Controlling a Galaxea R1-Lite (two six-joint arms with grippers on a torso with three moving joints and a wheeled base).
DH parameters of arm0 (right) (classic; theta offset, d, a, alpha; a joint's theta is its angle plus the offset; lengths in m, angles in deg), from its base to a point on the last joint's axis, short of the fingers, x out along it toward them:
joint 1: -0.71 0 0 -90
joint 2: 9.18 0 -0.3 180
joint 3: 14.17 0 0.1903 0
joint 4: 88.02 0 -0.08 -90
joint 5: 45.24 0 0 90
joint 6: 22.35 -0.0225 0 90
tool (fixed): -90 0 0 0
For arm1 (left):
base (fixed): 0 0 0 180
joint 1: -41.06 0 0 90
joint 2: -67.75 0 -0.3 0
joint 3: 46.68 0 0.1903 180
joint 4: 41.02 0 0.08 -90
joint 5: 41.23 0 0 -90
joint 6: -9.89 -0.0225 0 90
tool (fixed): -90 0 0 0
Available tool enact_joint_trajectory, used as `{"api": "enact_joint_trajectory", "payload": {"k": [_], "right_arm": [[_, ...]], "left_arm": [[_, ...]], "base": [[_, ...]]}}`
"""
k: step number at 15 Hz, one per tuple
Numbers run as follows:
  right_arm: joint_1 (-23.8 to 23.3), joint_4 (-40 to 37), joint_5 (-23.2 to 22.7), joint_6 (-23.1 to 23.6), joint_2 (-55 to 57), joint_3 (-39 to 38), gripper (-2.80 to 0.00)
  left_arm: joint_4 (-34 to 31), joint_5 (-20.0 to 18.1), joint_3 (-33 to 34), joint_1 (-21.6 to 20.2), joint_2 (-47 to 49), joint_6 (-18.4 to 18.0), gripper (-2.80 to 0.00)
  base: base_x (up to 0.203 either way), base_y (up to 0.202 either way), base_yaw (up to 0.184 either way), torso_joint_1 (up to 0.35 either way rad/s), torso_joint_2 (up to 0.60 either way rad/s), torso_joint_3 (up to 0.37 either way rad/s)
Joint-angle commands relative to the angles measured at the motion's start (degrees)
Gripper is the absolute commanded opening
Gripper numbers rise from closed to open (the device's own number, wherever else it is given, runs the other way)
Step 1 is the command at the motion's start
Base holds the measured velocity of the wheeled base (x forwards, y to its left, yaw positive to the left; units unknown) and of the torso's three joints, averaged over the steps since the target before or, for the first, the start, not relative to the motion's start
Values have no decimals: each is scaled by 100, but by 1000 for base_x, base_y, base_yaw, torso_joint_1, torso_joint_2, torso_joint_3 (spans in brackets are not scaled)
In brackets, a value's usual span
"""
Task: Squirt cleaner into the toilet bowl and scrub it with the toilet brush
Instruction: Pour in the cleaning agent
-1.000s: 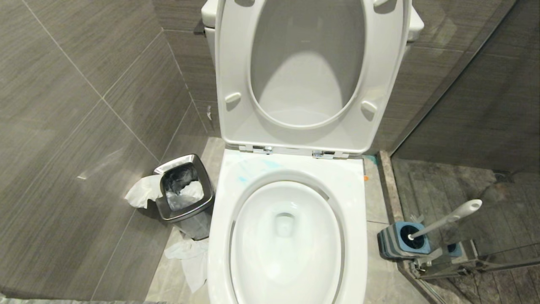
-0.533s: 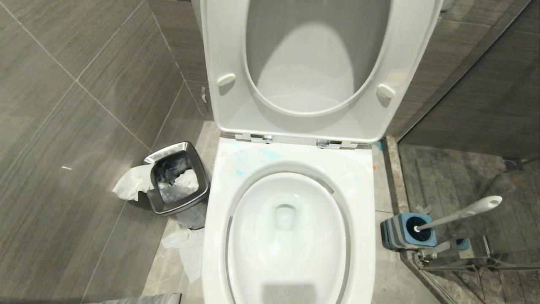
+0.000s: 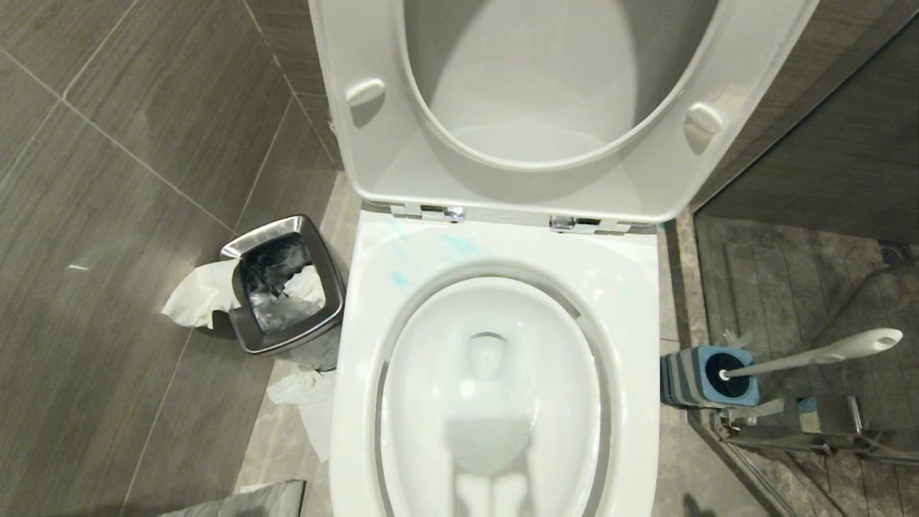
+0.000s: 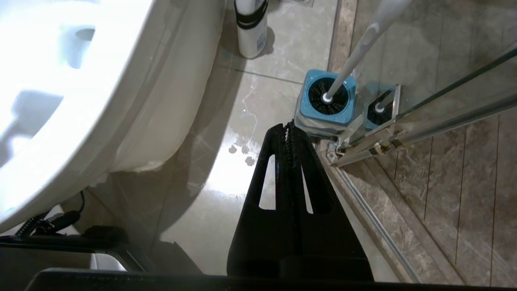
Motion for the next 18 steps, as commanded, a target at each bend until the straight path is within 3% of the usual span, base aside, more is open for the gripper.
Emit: {"api": "enact_joint_trajectory", "payload": {"k": [1,6,18], "right_arm": [[2,1,-2,10,5,0,-280],[2,1,-2,1,5,0,-280],[2,-337,71,-7,93,129,-280]], "left_arm": [[-2,1,1,-1,5,1,-280],[-2,1,1,-1,5,22,-280],[-2,1,1,1,5,27,-280]], "base": [[0,0,0,2,6,-195],[0,0,0,5,2,-138],[0,0,0,0,0,0]]}}
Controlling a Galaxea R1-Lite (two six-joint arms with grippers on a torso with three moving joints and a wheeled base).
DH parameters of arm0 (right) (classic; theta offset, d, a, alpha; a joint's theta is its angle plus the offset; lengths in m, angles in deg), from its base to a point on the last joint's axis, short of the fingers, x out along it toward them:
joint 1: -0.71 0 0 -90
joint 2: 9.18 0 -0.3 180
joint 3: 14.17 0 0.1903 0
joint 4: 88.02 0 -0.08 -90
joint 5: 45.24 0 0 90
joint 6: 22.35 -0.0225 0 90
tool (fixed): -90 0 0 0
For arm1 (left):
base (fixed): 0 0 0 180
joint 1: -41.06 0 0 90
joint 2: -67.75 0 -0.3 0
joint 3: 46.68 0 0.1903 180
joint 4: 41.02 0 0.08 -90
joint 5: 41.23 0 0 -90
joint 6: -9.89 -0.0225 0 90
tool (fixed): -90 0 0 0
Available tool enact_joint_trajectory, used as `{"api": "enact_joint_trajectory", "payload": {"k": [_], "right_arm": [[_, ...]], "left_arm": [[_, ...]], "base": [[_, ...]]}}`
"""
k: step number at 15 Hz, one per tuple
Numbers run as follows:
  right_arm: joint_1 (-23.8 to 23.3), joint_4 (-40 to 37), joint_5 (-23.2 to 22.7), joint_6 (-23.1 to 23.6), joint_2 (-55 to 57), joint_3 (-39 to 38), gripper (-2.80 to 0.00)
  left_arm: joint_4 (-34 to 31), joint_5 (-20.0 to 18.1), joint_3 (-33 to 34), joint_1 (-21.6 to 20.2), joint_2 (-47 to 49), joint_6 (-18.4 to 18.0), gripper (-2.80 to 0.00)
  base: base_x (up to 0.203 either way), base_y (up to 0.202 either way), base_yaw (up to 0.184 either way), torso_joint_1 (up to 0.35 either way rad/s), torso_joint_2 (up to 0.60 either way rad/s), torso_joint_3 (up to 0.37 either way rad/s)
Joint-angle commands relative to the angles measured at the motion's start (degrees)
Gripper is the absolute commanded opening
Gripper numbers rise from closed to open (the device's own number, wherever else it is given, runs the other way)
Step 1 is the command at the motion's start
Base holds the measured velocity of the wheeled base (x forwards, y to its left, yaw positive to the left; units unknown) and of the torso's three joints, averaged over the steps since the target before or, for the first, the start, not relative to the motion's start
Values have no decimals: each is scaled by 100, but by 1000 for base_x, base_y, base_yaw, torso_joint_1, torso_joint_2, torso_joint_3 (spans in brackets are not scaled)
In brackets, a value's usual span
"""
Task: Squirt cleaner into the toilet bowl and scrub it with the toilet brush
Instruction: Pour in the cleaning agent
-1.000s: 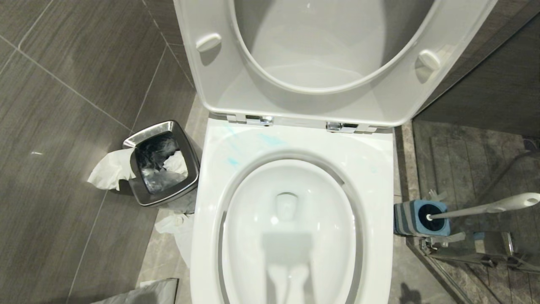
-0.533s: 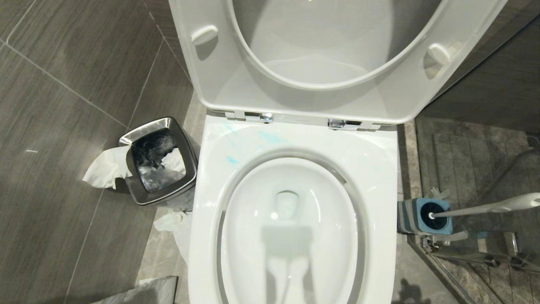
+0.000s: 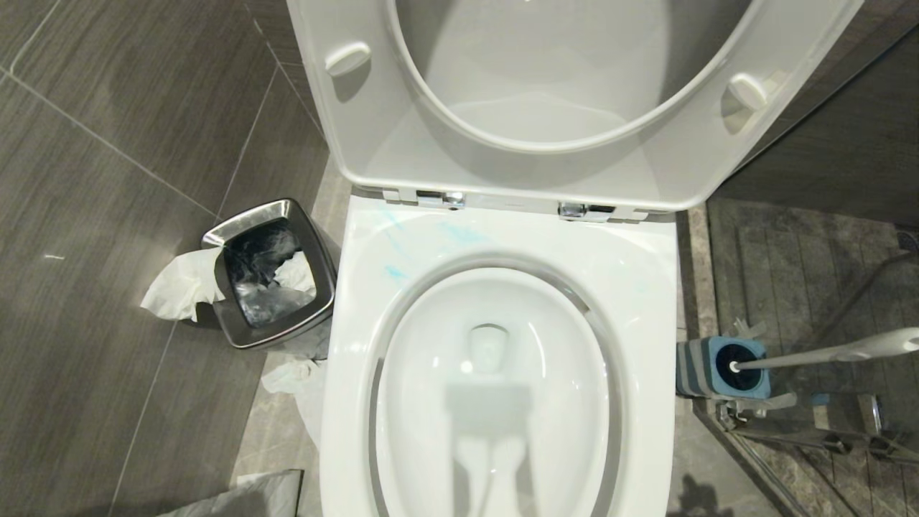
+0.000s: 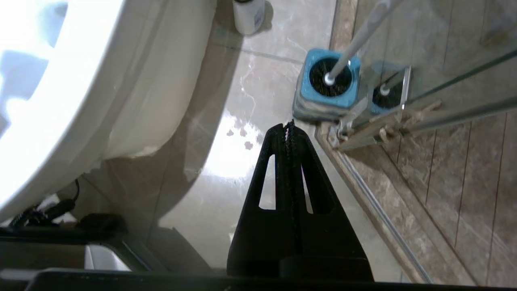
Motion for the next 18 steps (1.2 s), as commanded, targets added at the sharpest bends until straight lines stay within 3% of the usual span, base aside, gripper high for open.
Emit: {"api": "enact_joint_trajectory", "payload": {"k": [1,6,12,15,18], "right_arm": [[2,-211,9,25,75,101,-280],[8,-404,-65,15,915,683,-280],[7,-305,139,-132,3767,1623,-280],[9,353,157,-398,5373,2019,-280],[14,1957,153,-349,6891,2067,-280]], "left_arm": [[0,1,1,-4,5,-1,-280],[0,1,1,-4,5,-1,-280],[0,1,1,5,5,-1,-280],[0,1,1,-4,5,-1,-280],[0,1,1,-4,5,-1,-280]], "base": [[0,0,0,0,0,0],[0,0,0,0,0,0],[0,0,0,0,0,0],[0,0,0,0,0,0],[0,0,0,0,0,0]]}}
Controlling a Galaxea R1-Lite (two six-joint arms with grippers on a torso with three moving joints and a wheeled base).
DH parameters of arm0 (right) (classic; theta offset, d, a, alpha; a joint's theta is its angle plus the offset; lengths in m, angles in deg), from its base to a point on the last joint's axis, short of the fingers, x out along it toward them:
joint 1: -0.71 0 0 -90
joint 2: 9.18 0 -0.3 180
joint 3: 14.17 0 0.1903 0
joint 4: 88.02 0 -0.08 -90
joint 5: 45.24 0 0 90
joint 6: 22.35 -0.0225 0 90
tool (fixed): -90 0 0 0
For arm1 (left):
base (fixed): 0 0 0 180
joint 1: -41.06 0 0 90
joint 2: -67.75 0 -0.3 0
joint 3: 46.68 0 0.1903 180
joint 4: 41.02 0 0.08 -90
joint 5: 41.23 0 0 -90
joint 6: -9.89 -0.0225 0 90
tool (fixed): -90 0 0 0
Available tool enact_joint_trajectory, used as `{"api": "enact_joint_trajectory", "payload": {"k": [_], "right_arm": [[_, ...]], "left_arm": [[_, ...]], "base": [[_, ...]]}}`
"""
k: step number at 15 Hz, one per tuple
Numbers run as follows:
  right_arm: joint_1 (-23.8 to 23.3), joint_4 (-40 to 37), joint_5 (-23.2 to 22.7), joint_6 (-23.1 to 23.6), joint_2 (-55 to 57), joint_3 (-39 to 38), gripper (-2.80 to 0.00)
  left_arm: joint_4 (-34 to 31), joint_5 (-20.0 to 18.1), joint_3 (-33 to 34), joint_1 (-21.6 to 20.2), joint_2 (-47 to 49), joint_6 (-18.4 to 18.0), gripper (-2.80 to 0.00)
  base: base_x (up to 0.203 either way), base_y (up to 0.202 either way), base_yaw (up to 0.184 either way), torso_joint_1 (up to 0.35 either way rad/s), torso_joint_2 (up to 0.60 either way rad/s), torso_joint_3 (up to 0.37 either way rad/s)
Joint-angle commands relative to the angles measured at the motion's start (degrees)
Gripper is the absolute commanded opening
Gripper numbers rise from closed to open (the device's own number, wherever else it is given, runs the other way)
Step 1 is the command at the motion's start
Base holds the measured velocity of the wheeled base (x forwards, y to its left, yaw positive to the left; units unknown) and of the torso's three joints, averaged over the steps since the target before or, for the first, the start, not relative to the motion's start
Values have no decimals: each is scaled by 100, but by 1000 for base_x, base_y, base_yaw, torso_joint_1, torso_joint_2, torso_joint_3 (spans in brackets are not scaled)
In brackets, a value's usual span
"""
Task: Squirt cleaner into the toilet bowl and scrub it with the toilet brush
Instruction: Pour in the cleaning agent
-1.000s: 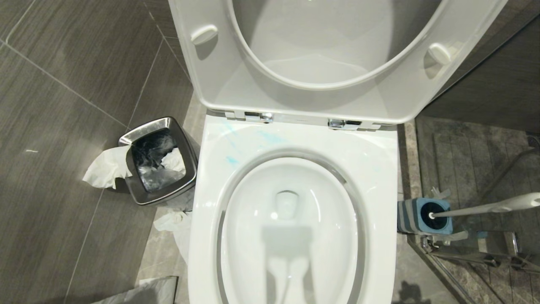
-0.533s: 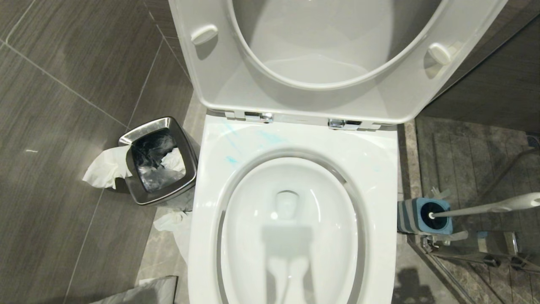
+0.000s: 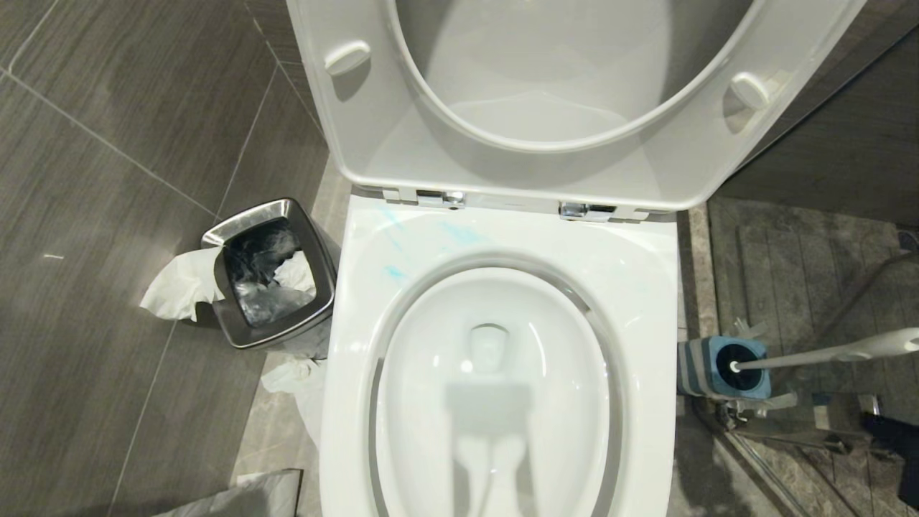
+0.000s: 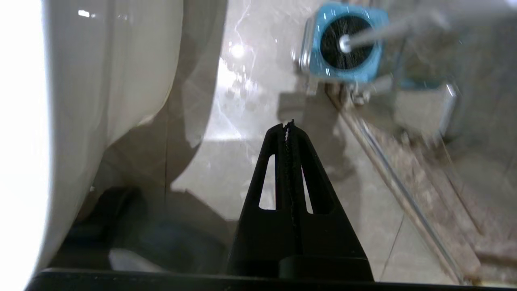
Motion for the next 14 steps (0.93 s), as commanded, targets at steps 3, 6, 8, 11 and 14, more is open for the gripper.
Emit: {"api": "enact_joint_trajectory", "payload": {"k": [3,6,8,11,14], "right_arm": [[128,3191,27,106,2803,-289,-280],[275,5737,56,154,4244,-867,-280],[392,7081,120,178,5174,-1160,-280],[713,7830,358,193,5797,-1099,-280],[856,7846,374,192,6238,-834,-280]], "left_arm": [[-2,-1,1,-4,5,1,-280],[-2,-1,1,-4,5,1,-280],[-2,-1,1,-4,5,1,-280],[-2,-1,1,-1,5,1,-280],[-2,-1,1,-4,5,1,-280]], "base": [[0,0,0,0,0,0],[0,0,0,0,0,0],[0,0,0,0,0,0],[0,0,0,0,0,0],[0,0,0,0,0,0]]}}
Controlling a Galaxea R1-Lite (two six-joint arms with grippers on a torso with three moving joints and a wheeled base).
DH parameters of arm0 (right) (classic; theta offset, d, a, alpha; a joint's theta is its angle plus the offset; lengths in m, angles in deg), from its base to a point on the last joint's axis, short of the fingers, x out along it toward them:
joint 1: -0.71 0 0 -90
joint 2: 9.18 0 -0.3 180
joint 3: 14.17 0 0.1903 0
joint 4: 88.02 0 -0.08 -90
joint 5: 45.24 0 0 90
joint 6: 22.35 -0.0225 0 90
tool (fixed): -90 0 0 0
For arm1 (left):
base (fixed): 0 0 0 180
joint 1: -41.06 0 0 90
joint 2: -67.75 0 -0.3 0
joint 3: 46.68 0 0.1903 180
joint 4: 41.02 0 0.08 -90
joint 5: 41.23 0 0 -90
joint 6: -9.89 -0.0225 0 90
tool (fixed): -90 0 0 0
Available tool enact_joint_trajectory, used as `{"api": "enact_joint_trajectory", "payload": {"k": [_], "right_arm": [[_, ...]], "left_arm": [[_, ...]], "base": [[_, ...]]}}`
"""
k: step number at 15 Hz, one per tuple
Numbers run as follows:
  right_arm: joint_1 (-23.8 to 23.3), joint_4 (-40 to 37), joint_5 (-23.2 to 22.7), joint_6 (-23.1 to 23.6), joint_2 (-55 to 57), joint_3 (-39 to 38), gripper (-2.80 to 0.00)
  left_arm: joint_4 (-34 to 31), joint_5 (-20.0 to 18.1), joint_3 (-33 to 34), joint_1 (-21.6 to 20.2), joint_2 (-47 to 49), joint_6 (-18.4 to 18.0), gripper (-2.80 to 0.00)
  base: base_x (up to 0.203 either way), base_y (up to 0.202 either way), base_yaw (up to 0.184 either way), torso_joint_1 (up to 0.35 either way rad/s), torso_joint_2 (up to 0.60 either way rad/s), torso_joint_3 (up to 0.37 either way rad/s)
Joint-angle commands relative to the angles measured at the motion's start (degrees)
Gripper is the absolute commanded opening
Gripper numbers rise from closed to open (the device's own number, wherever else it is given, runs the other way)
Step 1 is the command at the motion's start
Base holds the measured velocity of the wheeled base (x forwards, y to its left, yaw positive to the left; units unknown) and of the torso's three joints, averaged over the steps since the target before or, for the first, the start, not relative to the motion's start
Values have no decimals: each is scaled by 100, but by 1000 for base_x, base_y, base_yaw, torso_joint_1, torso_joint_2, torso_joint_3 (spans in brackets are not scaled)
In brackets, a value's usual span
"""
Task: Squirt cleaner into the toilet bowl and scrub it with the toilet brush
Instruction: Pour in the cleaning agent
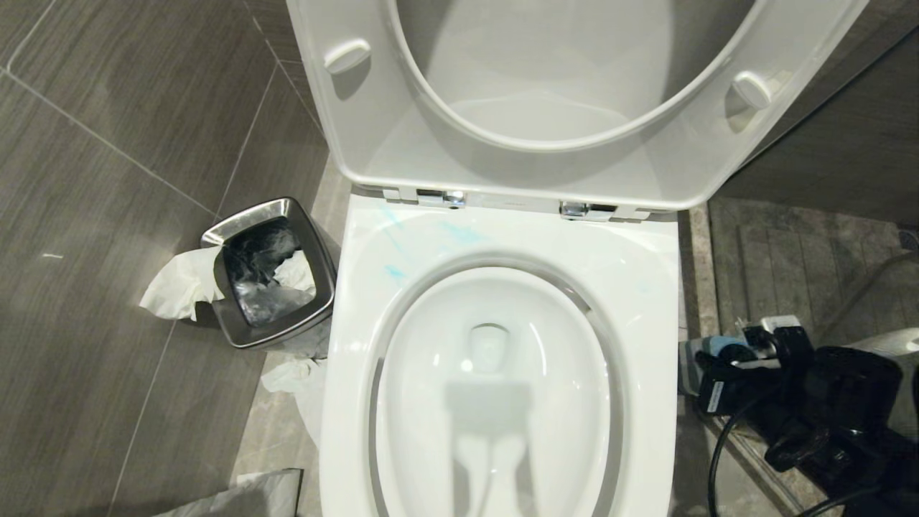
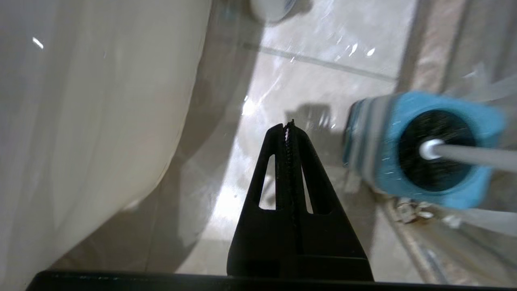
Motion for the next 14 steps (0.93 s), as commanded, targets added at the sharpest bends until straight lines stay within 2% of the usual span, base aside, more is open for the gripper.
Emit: {"api": "enact_joint_trajectory", "payload": {"k": [1,4,7,9,10,11,14], "right_arm": [[65,60,6,-21,630,271,-280],[54,60,177,-18,952,658,-280],[59,60,617,-26,1353,1150,-280],[67,60,662,-19,1520,1544,-280],[69,60,667,-19,1643,1751,-108],[74,60,669,-24,1778,1917,0],[76,60,657,-29,1988,2345,0]], "left_arm": [[0,1,1,-4,5,1,-280],[0,1,1,-4,5,1,-280],[0,1,1,-4,5,1,-280],[0,1,1,-4,5,1,-280],[0,1,1,-4,5,1,-280],[0,1,1,3,5,1,-280],[0,1,1,-4,5,1,-280]], "base": [[0,0,0,0,0,0],[0,0,0,0,0,0],[0,0,0,0,0,0],[0,0,0,0,0,0],[0,0,0,0,0,0],[0,0,0,0,0,0],[0,0,0,0,0,0]]}}
